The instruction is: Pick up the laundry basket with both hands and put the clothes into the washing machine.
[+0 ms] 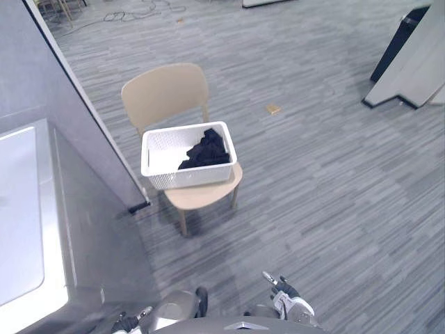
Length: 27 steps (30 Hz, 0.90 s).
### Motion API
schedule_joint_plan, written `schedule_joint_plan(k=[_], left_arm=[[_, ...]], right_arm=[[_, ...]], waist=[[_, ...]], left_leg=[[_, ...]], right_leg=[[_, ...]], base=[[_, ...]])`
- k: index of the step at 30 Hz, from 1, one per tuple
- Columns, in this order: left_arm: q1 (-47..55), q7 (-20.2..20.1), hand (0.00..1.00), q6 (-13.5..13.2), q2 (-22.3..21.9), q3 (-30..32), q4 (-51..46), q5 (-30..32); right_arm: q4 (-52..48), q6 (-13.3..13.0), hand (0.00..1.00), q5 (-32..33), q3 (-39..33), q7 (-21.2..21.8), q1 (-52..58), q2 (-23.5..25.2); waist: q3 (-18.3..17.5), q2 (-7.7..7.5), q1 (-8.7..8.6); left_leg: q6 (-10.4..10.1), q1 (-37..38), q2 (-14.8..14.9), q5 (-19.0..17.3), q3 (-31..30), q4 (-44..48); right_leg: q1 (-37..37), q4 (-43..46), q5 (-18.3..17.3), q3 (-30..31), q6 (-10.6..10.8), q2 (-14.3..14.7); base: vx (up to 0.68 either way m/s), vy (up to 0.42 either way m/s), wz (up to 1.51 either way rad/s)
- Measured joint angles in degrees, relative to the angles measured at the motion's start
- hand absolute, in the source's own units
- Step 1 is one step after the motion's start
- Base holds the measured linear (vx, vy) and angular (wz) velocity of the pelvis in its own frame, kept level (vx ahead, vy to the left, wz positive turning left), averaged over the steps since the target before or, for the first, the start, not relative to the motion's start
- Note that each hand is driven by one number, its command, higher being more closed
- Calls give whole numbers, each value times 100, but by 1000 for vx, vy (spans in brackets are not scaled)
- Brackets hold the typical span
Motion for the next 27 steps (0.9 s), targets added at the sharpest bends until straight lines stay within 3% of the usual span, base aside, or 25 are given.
schedule_joint_plan(k=[2, 4, 5, 6, 9, 10, 11, 12, 13, 14, 15, 16, 17, 18, 19, 20, 22, 23, 25, 26, 27], left_arm=[[70, 74, 0, 21, 24, -46, -10, -42], [31, 73, 0, -16, 65, -342, -262, -49], [-60, 65, 0, -94, 59, -516, -501, -49], [-226, 35, 0, -189, 27, -669, -663, -43], [-489, 26, 0, -320, -95, -668, -705, 11], [-531, 29, 0, -360, -118, -652, -705, 46], [-519, 30, 0, -369, -129, -622, -701, 143], [-468, 32, 0, -368, -99, -616, -699, 179], [-443, 46, 0, -352, -139, -531, -560, 236], [-407, 30, 0, -341, -227, -448, -527, 248], [-372, 29, 0, -352, -308, -348, -433, 250], [-342, 29, 0, -350, -320, -328, -390, 250], [-331, 29, 0, -348, -395, -138, -362, 237], [-308, 25, 0, -347, -446, 31, -364, 231], [-277, 26, 0, -347, -438, 64, -365, 224], [-274, 22, 0, -358, -434, 123, -410, 126], [-327, 17, 0, -357, -355, 42, -436, 114], [-362, 17, 0, -352, -312, -39, -432, 128], [-434, 24, 0, -339, -288, -418, -438, 208], [-465, 21, 0, -322, -274, -496, -429, 241], [-481, 24, 0, -295, -283, -649, -425, 252]], right_arm=[[-5, -19, 0, 1, -134, -3, 76, -28], [17, -3, 0, 4, -411, -16, 204, -63], [16, -5, 0, 4, -523, -17, 327, -73], [-45, -62, 0, 9, -710, -19, 440, -45], [-182, -47, 0, 8, -934, -16, 601, 21], [-186, -65, 0, 9, -959, -14, 644, 74], [-163, -9, 0, 0, -988, -7, 675, 96], [-101, 60, 0, 0, -990, -2, 728, 152], [32, 134, 0, 75, -1140, 30, 763, 182], [44, 119, 0, 16, -1180, 36, 720, 89], [78, 131, 0, -58, -1193, 35, 722, -92], [91, 137, 0, -129, -1189, 35, 765, -154], [92, 134, 0, -220, -1161, 36, 752, -232], [100, 150, 0, -224, -1026, 30, 750, -275], [100, 150, 0, -224, -932, 28, 721, -288], [106, 146, 0, -224, -792, 28, 658, -279], [147, 128, 0, -209, -712, -2, 422, -258], [32, 112, 0, -161, -708, -31, 319, -269], [-633, 87, 0, 260, -683, -116, 255, -289], [-852, 61, 0, 361, -649, -188, 246, -298], [-1332, -5, 0, 507, -619, -291, 216, -362]], waist=[[17, 10, -110], [31, 24, -97], [21, 41, -108], [12, 54, -109], [-32, 80, -125], [-58, 52, -137], [-126, -41, -169], [-216, -170, -189], [-332, -150, -259], [-363, 34, -299], [-398, 131, -295], [-389, 114, -304], [-454, 217, -331], [-450, 316, -349], [-439, 315, -311], [-425, 308, -242], [-343, 258, -159], [-328, 200, -183], [-331, 237, -319], [-316, 263, -343], [-334, 347, -329]], left_leg=[[3, 342, 17, -32, -386, -107], [-27, 665, 65, -42, -798, -300], [-139, 787, 121, -110, -1040, -356], [-258, 796, 198, -244, -1282, -353], [-503, 712, 492, -708, -1642, -23], [-668, 663, 655, -918, -1737, 179], [-943, 612, 895, -1166, -1884, 389], [-1090, 608, 1034, -1272, -1981, 362], [-1210, 638, 1343, -1343, -2169, 314], [-1222, 604, 1540, -1229, -2223, 329], [-1123, 588, 1696, -797, -2228, 369], [-1099, 461, 1733, -556, -2235, 442], [-996, 161, 1780, -100, -2260, 817], [-845, -336, 1863, 562, -2171, 1643], [-779, -542, 1918, 854, -2070, 1963], [-706, -785, 1993, 999, -1861, 2441], [-693, -1053, 2116, 643, -952, 3148], [-682, -1092, 2127, 527, -102, 3005], [-704, -1064, 1979, 452, 1189, 1611], [-716, -1033, 1896, 466, 1342, 1148], [-756, -875, 1702, 741, 1380, 173]], right_leg=[[-145, -22, -136, -237, -129, -139], [-204, -625, -275, -250, -179, -322], [-211, -1184, -282, -200, -219, -520], [-257, -1919, -196, -24, -318, -720], [-268, -3438, 360, 761, -519, -808], [-247, -3821, 610, 1028, -467, -784], [-258, -4084, 916, 1169, -175, -733], [-219, -4229, 1085, 1048, 116, -715], [-171, -4057, 1042, 662, 566, -584], [-172, -3923, 949, 468, 363, -392], [-167, -3683, 663, 280, 197, -263], [-134, -3630, 571, 173, 118, -237], [36, -3668, 445, -103, -30, -177], [389, -3889, 375, -479, -210, -19], [548, -3999, 375, -584, -293, 51], [769, -4163, 394, -709, -418, 156], [1275, -4584, 493, -925, -559, 268], [1541, -4867, 542, -1117, -565, 269], [1620, -5170, 608, -1489, -533, 316], [1594, -5215, 624, -1565, -514, 343], [1484, -5207, 645, -1633, -486, 420]], base=[[400, -86, 112], [328, -154, 124], [288, -302, 122], [226, -267, 110], [191, -400, 60], [300, -650, 39], [277, -627, 43], [372, -888, 64], [259, -628, 62], [306, -712, 68], [213, -480, 48], [264, -594, 73], [291, -645, 108], [210, -482, 106], [196, -516, 75], [98, -357, 30], [86, -309, 32], [64, -209, 57], [59, -119, 80], [56, -9, 65], [78, 33, 45]])
